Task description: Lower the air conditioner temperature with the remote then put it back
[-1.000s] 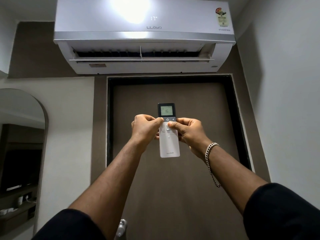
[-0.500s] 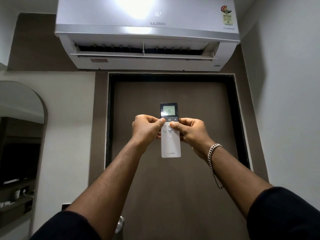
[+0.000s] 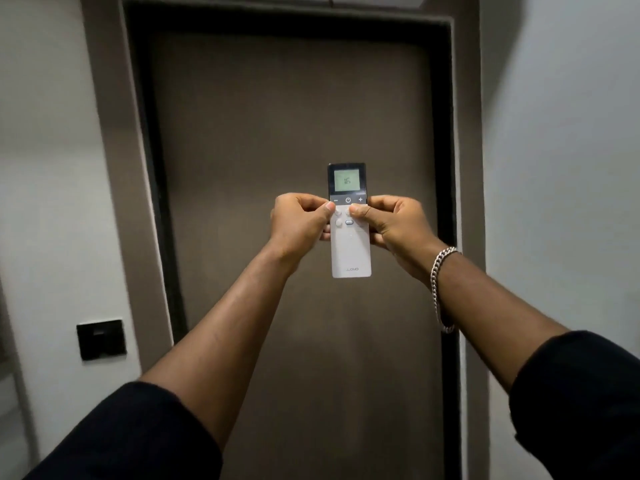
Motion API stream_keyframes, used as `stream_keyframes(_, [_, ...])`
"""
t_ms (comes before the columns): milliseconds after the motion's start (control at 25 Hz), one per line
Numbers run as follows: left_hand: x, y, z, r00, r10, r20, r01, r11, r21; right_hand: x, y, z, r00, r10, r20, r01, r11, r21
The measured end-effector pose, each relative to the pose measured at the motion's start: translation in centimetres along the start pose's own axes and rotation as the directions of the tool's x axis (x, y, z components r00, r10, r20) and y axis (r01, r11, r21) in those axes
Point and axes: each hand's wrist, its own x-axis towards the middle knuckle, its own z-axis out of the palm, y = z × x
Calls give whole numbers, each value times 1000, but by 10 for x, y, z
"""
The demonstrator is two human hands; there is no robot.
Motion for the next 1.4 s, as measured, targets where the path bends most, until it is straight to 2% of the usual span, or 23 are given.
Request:
stream_keyframes(120, [-30, -56, 50, 982, -144, 126, 145, 989, 2, -33, 63, -39, 984, 157, -90, -163, 984, -67])
stream_keyframes(200, [-69, -108, 111, 925, -271, 265, 277, 961, 18, -72, 120, -83, 938, 281, -203, -309, 943, -122])
stream_keyframes(320, [-108, -147, 151, 871, -360, 334, 380, 925, 7, -112, 163, -118, 874, 382, -301, -432, 894, -121])
stream_keyframes(400, [-167, -195, 221, 759, -456, 465, 499, 866, 35, -164, 216, -169, 763, 478, -435, -572, 812, -112])
stream_keyframes(560, [-323, -277, 332, 499, -609, 617, 652, 733, 196, -305, 329, -262, 428, 623, -655, -816, 577, 16])
stream_keyframes(680, [-445, -328, 384, 300, -679, 670, 688, 640, 341, -420, 403, -307, 171, 684, -710, -899, 402, 171])
stream_keyframes(760, [-523, -357, 405, 182, -712, 678, 700, 578, 418, -492, 445, -326, 33, 687, -726, -938, 273, 215])
stream_keyframes(840, [-593, -383, 422, 93, -706, 702, 670, 566, 481, -558, 481, -337, -88, 674, -733, -935, 198, 294])
stream_keyframes(960, [-670, -413, 437, 28, -714, 699, 592, 575, 564, -634, 517, -341, -255, 644, -721, -895, 124, 428])
stream_keyframes(1080, [-722, -429, 438, -1, -697, 717, 518, 613, 597, -685, 540, -341, -336, 636, -695, -893, 19, 449])
stream_keyframes(1160, [-744, -433, 435, -14, -692, 721, 486, 626, 610, -707, 551, -342, -366, 614, -699, -883, 8, 469])
stream_keyframes(1280, [-758, -431, 433, -13, -696, 718, 501, 617, 607, -721, 557, -343, -359, 545, -758, -917, -55, 395])
stream_keyframes(1400, [-754, -428, 419, -14, -662, 749, 538, 627, 564, -724, 555, -337, -367, 552, -749, -918, -85, 387])
